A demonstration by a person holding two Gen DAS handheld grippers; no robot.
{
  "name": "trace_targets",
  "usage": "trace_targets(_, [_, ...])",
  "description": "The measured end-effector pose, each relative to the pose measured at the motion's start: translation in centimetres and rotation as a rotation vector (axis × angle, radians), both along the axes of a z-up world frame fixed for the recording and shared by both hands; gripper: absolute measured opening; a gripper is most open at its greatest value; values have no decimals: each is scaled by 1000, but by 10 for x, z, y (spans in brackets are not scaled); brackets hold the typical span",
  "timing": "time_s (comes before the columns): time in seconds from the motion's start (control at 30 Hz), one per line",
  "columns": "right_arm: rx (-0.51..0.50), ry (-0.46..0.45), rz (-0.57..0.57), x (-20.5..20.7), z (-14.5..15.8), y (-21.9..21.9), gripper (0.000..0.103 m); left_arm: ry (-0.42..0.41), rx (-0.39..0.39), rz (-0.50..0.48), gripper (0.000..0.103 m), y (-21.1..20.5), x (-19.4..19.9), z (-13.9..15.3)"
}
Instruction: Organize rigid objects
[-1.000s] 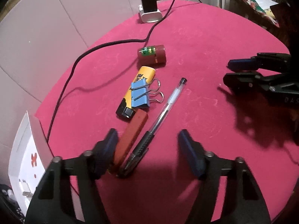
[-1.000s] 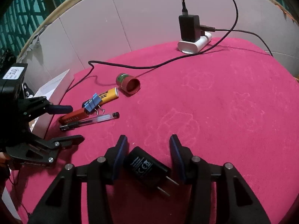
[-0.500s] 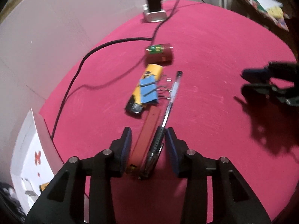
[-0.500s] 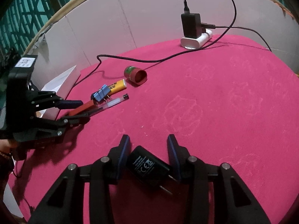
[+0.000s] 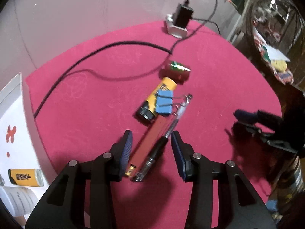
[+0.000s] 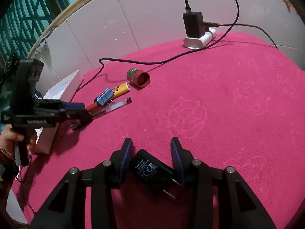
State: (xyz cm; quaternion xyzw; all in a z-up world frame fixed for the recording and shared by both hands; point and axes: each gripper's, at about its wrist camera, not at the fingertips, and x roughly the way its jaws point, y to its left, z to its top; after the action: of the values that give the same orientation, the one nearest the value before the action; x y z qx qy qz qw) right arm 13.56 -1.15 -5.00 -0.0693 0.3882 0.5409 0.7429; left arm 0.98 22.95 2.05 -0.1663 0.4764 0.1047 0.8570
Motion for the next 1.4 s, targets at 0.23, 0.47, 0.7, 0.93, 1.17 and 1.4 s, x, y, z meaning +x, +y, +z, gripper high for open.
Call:
trace_targets(0.23, [4, 8, 0, 0, -1, 0, 41, 80, 168, -27, 42, -14, 0, 0])
trace_targets(0.47, [7, 14, -1, 1, -1, 0, 41, 132, 315, -89, 42, -28, 4, -2])
trace_targets(0.7, [9, 18, -1, 1, -1, -1, 41, 169, 473, -160, 42, -48, 5, -2])
trace_targets(0.93, [11, 23, -1, 1, -1, -1, 41, 187, 489, -228, 42, -50, 8, -1])
trace_targets(1.17, [13, 25, -1, 1, -1, -2, 41, 235, 535, -194, 42, -46, 10, -7])
trace_targets(1.4, [16, 27, 16, -1, 0, -1, 42, 246, 428, -301, 42, -53, 6, -8])
